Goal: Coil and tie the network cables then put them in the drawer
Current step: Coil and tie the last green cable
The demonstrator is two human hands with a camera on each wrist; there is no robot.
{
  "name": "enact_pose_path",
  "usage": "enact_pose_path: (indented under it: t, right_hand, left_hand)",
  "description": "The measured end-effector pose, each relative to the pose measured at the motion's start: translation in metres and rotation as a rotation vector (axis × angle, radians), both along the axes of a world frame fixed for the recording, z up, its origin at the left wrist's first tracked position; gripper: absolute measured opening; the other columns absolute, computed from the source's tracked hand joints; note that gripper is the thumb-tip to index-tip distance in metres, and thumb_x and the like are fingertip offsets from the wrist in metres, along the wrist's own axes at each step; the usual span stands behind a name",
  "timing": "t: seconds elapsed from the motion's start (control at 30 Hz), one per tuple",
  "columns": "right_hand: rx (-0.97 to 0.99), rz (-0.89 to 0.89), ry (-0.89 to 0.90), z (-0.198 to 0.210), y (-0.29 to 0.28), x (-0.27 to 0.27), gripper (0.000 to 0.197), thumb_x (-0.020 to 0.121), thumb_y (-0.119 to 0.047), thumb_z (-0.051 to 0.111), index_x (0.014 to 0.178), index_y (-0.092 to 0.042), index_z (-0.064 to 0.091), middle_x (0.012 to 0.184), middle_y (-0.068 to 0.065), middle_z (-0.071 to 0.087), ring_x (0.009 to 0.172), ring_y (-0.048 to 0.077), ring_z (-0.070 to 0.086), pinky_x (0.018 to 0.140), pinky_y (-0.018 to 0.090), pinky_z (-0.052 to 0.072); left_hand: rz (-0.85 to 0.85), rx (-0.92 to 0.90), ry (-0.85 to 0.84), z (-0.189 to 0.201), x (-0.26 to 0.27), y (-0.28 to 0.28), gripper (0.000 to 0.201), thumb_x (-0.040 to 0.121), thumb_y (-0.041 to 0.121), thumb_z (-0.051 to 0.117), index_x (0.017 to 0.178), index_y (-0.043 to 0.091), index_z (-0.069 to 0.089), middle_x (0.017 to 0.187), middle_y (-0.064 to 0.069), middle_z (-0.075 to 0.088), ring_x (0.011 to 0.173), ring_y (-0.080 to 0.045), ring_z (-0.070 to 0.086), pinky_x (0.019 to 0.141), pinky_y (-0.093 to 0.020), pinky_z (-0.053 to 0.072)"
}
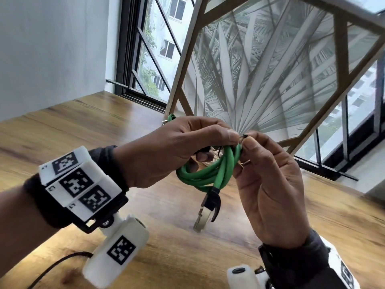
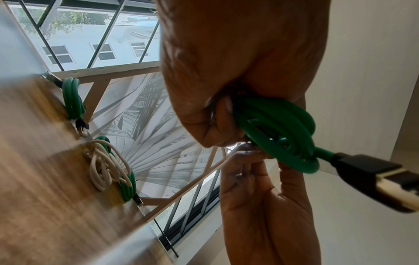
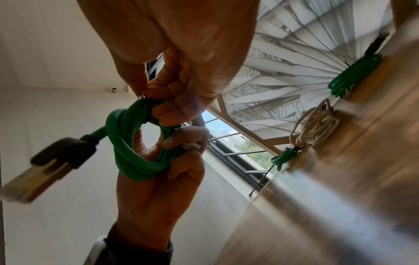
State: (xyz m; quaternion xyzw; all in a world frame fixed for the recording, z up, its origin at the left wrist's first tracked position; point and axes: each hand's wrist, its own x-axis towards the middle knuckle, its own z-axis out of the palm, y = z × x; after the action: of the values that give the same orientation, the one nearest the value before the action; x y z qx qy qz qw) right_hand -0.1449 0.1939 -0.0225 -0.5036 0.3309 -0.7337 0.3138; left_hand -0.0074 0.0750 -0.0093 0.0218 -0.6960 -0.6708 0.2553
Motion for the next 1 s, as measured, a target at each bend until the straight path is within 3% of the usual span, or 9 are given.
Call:
enact_pose_path:
  t: [0.13, 0.6, 0.67, 0.8, 1.0]
  right_hand:
    - [0.009, -0.016, 0.022, 0.000, 0.001, -0.001, 0.015, 0.095, -0.012, 0.056, 0.096, -0.006, 0.070, 0.088, 0.005, 0.072, 0.082, 0.014, 0.070, 0.076, 0.026, 0.058]
    - [0.025, -0.086, 0.080, 0.000, 0.001, -0.003, 0.010, 0.091, -0.014, 0.063, 0.093, -0.007, 0.070, 0.087, 0.006, 0.070, 0.083, 0.016, 0.069, 0.077, 0.029, 0.056]
    - [0.035, -0.117, 0.118, 0.001, 0.002, -0.005, 0.007, 0.092, -0.014, 0.069, 0.092, -0.007, 0.070, 0.086, 0.005, 0.070, 0.083, 0.017, 0.067, 0.078, 0.031, 0.055]
    - [0.057, -0.198, 0.215, 0.008, 0.007, -0.010, 0.012, 0.081, -0.019, 0.073, 0.087, -0.008, 0.072, 0.082, 0.006, 0.071, 0.075, 0.018, 0.066, 0.073, 0.030, 0.054]
    - [0.040, -0.380, 0.408, 0.013, 0.014, -0.017, 0.006, 0.086, -0.011, 0.079, 0.085, -0.006, 0.075, 0.078, 0.011, 0.073, 0.067, 0.027, 0.069, 0.066, 0.035, 0.058]
  left_hand:
    - [0.009, 0.003, -0.008, 0.000, 0.000, 0.000, 0.017, 0.092, 0.033, 0.063, 0.080, 0.024, 0.072, 0.069, 0.012, 0.056, 0.060, -0.007, 0.040, 0.055, -0.023, 0.030]
    - [0.005, 0.011, -0.013, -0.002, -0.001, -0.001, 0.018, 0.095, 0.028, 0.062, 0.082, 0.023, 0.073, 0.070, 0.010, 0.058, 0.059, -0.005, 0.042, 0.052, -0.018, 0.032]
    - [0.002, 0.003, -0.019, -0.003, -0.001, -0.002, 0.016, 0.097, 0.029, 0.062, 0.087, 0.020, 0.072, 0.074, 0.009, 0.058, 0.061, -0.005, 0.042, 0.054, -0.017, 0.033]
    - [-0.010, -0.007, -0.040, -0.005, -0.001, -0.002, 0.013, 0.097, 0.035, 0.069, 0.090, 0.024, 0.072, 0.080, 0.010, 0.056, 0.066, -0.004, 0.043, 0.054, -0.016, 0.035]
    - [0.028, -0.027, -0.038, -0.008, -0.005, -0.001, 0.011, 0.093, 0.031, 0.066, 0.088, 0.022, 0.071, 0.078, 0.009, 0.057, 0.066, -0.004, 0.043, 0.053, -0.015, 0.035]
